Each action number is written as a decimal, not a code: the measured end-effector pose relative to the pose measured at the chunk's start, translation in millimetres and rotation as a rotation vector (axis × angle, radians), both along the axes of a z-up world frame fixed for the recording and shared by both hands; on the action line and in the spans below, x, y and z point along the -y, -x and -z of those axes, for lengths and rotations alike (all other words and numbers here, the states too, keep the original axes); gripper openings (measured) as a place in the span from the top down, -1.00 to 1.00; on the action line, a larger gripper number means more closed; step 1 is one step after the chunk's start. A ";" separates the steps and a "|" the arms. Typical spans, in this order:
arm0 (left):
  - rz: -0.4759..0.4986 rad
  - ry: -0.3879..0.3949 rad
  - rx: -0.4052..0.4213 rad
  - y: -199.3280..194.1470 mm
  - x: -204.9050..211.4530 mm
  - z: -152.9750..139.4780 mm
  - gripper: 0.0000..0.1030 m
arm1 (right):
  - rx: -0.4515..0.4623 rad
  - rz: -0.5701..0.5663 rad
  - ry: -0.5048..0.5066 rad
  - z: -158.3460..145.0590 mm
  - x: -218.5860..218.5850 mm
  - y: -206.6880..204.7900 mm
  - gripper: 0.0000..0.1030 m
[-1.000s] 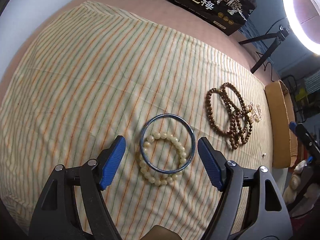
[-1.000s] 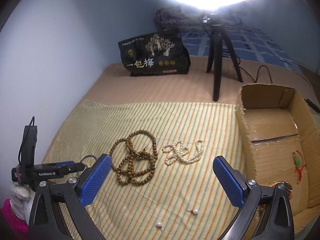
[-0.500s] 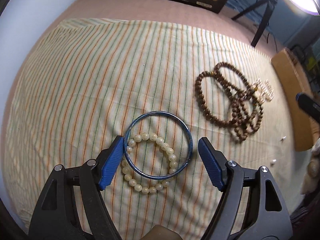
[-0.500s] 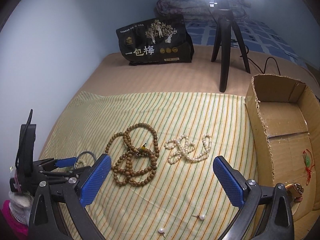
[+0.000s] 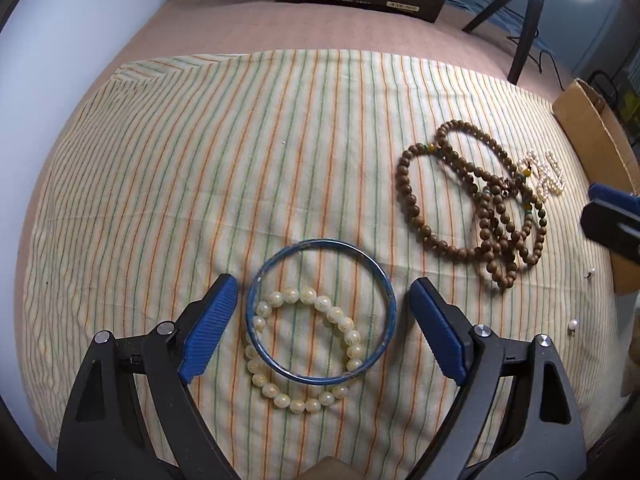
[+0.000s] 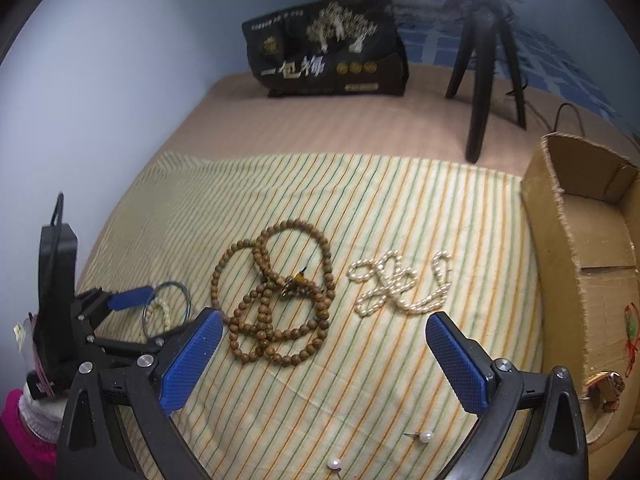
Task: Organize jewelry
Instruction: 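Grasp the blue bangle with the left tool, then grasp the wooden bead strands with the right tool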
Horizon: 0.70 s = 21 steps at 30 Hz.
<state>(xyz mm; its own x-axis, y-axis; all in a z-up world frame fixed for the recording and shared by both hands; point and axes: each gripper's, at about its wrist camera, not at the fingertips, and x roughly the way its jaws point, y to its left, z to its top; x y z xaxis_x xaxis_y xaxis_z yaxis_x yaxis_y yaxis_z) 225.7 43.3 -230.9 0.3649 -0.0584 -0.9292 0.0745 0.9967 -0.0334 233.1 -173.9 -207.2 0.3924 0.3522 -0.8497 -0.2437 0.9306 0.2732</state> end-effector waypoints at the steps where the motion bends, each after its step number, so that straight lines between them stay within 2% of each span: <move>1: -0.001 -0.002 0.004 -0.1 -0.7 -0.3 -0.69 | -0.010 -0.003 -0.006 1.7 -1.9 -0.7 -0.98; 4: -0.009 -0.004 0.016 2.5 -7.2 -3.6 -0.46 | -0.047 -0.006 -0.030 8.2 -9.8 -5.1 -0.91; 9: -0.022 0.031 0.018 3.4 -17.1 -7.5 -0.43 | -0.110 -0.007 -0.052 22.8 -25.2 -13.2 -0.73; 14: -0.026 0.061 0.020 1.7 -23.4 -8.9 -0.43 | -0.114 0.002 0.002 34.8 -42.2 -20.1 -0.72; 19: -0.044 0.075 0.030 6.0 -37.4 -16.5 -0.43 | -0.074 -0.018 0.097 39.6 -62.5 -23.6 -0.73; 21: -0.052 0.079 0.038 7.0 -39.9 -19.7 -0.43 | -0.044 -0.034 0.166 41.9 -72.8 -22.6 -0.61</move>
<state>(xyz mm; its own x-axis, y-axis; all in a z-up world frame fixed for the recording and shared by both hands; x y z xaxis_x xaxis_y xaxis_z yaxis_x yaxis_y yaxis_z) 218.7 83.2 -211.2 0.4040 -0.1107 -0.9080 0.0250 0.9936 -0.1100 255.7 -101.1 -249.1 0.3432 0.2178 -0.9137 -0.2672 0.9552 0.1273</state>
